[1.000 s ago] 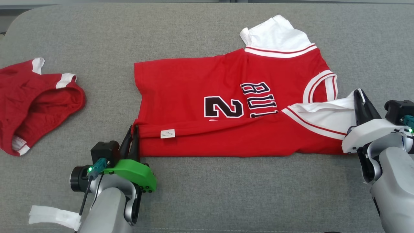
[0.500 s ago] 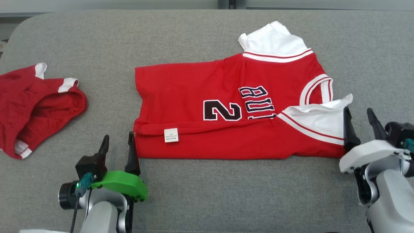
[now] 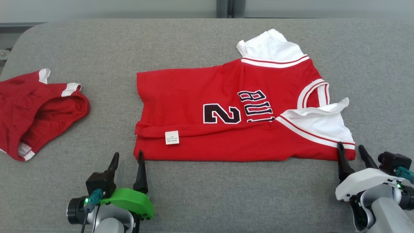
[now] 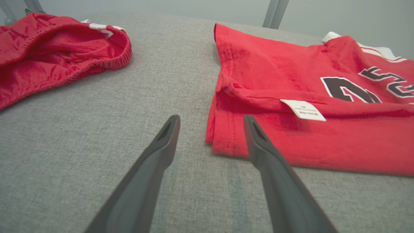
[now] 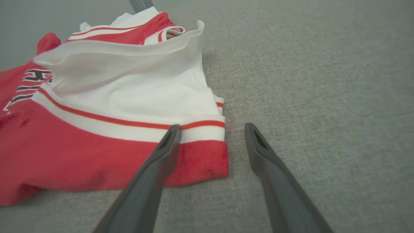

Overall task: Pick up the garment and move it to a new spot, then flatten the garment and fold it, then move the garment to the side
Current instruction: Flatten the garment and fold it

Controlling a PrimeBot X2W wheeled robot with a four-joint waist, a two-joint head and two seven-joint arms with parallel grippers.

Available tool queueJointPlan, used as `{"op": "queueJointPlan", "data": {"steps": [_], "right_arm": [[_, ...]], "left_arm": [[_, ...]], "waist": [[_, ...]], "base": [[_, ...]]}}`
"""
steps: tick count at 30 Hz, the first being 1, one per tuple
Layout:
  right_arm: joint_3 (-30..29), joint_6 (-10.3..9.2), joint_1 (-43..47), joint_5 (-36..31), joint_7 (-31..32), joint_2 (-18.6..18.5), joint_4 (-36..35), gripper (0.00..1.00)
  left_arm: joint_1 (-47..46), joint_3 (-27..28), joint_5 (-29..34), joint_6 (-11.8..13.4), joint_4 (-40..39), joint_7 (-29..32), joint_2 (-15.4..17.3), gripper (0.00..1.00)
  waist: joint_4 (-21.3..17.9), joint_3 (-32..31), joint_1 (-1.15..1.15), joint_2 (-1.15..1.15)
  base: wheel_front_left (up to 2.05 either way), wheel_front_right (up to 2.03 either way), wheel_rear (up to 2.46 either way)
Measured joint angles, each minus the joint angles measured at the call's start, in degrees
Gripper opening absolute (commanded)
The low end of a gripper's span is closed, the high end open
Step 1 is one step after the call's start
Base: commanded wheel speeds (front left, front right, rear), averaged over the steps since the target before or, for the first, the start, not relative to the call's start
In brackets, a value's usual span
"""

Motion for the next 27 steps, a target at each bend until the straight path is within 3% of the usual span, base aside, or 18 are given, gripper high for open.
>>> {"op": "queueJointPlan", "data": {"steps": [5, 7, 8, 16, 27], "right_arm": [[-0.23, -0.01, -2.02, 2.78, -0.20, 0.21, 3.38, 1.00], [1.80, -0.07, -2.65, 3.70, -0.30, -0.26, 4.39, 0.40], [2.91, -0.07, -2.92, 4.33, -0.46, -0.56, 4.83, 0.00], [6.28, 0.07, -3.47, 9.00, -0.19, -2.60, 4.19, 0.00], [6.83, 0.00, -3.49, 8.89, -0.11, -3.82, -0.03, 0.00]], "left_arm": [[-0.69, -0.69, 0.04, -0.25, -0.41, 0.00, 0.00, 1.00], [-0.85, -0.70, 0.04, -0.29, -0.55, 0.00, 0.01, 1.00], [-0.85, -0.70, 0.04, -0.32, -0.62, 0.00, 0.01, 1.00], [-1.16, -1.33, -1.29, -1.87, 0.18, 0.00, 0.03, 1.00], [-4.41, -2.27, -4.28, -2.79, 4.17, 0.00, 0.01, 1.00]], "waist": [[1.15, 1.00, 0.00, 0.00], [1.55, 1.31, 0.00, 0.00], [1.69, 1.44, 0.00, 0.00], [1.13, 1.41, 0.00, 0.00], [-0.65, 2.92, 0.00, 0.00]], "base": [[0.00, 0.00, 0.00], [0.00, 0.00, 0.00], [0.00, 0.00, 0.00], [0.00, 0.00, 0.00], [0.00, 0.00, 0.00]]}}
